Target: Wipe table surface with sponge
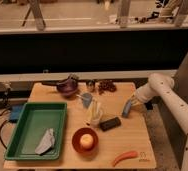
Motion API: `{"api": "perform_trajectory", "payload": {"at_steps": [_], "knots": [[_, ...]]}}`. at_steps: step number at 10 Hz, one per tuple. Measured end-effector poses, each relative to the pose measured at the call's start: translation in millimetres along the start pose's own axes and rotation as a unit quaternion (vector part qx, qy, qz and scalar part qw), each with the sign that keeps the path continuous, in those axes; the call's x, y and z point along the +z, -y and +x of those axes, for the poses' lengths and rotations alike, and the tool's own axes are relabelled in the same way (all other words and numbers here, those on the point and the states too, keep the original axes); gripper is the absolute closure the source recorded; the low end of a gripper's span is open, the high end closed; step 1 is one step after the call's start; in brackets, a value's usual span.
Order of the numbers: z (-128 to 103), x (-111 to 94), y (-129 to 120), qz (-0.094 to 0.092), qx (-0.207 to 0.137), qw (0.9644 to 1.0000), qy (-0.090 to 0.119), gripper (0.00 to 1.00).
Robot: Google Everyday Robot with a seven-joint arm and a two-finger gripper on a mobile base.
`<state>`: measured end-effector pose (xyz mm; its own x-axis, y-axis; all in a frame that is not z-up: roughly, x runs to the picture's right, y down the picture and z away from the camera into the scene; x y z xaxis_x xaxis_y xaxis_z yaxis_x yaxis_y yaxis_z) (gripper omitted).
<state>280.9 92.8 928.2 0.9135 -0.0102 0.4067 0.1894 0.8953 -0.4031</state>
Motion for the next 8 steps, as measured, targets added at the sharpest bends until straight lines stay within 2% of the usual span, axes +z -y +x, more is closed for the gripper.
{"api": "perform_trajectory", "payload": {"at_steps": [2, 5, 8], "knots": [[14, -5, 4, 0.005, 0.012, 0.9999, -0.005, 0.97], [17, 4, 34, 0.010, 0.023, 0.9997, 0.001, 0.97], [-10, 34, 56, 0.001, 0.017, 0.9997, 0.018, 0.97]]}}
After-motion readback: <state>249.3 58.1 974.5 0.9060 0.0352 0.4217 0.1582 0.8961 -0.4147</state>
